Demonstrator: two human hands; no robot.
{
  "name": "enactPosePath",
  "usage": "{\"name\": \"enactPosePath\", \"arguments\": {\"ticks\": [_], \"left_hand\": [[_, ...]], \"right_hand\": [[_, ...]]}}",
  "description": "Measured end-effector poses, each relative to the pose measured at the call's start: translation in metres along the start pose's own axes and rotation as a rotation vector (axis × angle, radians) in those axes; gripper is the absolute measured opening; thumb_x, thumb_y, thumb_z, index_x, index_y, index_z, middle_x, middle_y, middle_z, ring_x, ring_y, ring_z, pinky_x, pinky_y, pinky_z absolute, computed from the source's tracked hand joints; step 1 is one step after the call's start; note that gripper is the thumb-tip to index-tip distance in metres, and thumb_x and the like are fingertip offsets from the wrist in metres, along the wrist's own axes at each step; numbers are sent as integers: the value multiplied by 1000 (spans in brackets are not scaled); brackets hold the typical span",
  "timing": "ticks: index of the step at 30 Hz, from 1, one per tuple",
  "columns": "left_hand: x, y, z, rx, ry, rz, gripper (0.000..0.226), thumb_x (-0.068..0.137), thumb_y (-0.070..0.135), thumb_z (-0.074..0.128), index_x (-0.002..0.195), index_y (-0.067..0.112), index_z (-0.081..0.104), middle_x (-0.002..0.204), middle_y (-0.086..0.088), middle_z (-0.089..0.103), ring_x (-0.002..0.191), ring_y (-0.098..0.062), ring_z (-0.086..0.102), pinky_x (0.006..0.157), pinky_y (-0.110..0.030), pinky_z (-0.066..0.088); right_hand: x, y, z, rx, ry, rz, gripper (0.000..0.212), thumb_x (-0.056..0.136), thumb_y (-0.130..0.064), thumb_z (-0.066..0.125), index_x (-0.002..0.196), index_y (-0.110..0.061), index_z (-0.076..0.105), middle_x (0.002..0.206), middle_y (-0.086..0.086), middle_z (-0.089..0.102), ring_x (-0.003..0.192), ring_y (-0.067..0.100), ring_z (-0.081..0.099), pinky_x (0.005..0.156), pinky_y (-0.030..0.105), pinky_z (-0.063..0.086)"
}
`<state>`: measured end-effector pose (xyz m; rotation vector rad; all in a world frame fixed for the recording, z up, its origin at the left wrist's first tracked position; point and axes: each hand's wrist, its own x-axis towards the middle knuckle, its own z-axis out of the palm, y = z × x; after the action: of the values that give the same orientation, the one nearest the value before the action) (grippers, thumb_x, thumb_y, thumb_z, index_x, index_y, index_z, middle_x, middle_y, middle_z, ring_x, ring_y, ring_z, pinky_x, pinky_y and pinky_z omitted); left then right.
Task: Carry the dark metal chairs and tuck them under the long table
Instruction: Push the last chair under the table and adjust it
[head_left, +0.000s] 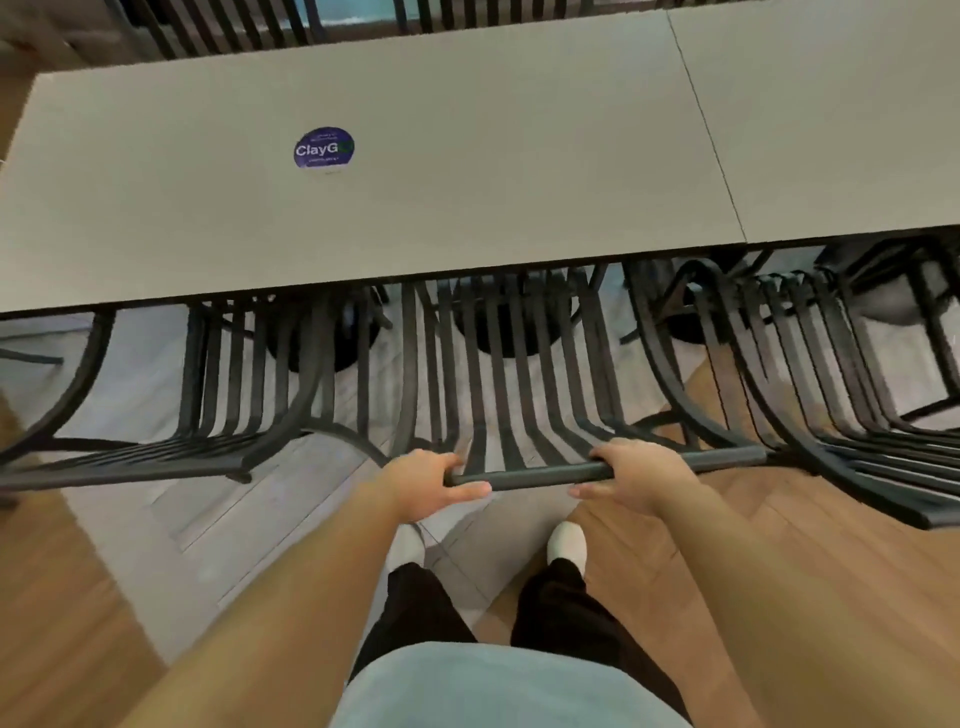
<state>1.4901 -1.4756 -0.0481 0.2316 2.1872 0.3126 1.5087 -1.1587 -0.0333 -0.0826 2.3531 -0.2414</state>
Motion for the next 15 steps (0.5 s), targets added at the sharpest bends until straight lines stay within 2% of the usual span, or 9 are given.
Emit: {"name": "enactPosePath", "arguments": {"ticks": [3, 6, 8, 15], "left_hand": [[-3, 17, 16, 68, 53, -63, 105, 70, 100, 43, 155, 38, 41, 138, 1, 58, 119, -20, 60, 97, -36, 51], [1, 25, 15, 150, 79, -108, 69, 94, 67, 59, 154, 36, 45, 132, -3, 62, 112, -19, 63, 97, -36, 54], [4, 29, 14, 185, 72, -128, 57, 100, 50, 60, 154, 36, 47, 127, -4, 63, 107, -20, 65, 97, -37, 55], [17, 22, 8, 188, 84, -105, 51, 102, 44, 59, 152, 37, 49, 114, -1, 65, 96, -19, 66, 91, -37, 58]], "right_hand": [[5, 12, -2, -85, 8, -74, 71, 80, -86, 52, 124, -32, 64, 105, -10, 64, 96, 13, 62, 86, 36, 53], [10, 13, -4, -161, -13, -81, 68, 81, -86, 52, 118, -31, 67, 97, -8, 67, 91, 15, 64, 83, 35, 55], [14, 12, -4, -180, -38, -73, 67, 82, -84, 54, 117, -29, 68, 95, -6, 68, 89, 16, 65, 81, 34, 56], [24, 14, 1, -217, 15, -61, 67, 81, -87, 47, 107, -30, 69, 86, -9, 68, 78, 13, 66, 78, 33, 59]]}}
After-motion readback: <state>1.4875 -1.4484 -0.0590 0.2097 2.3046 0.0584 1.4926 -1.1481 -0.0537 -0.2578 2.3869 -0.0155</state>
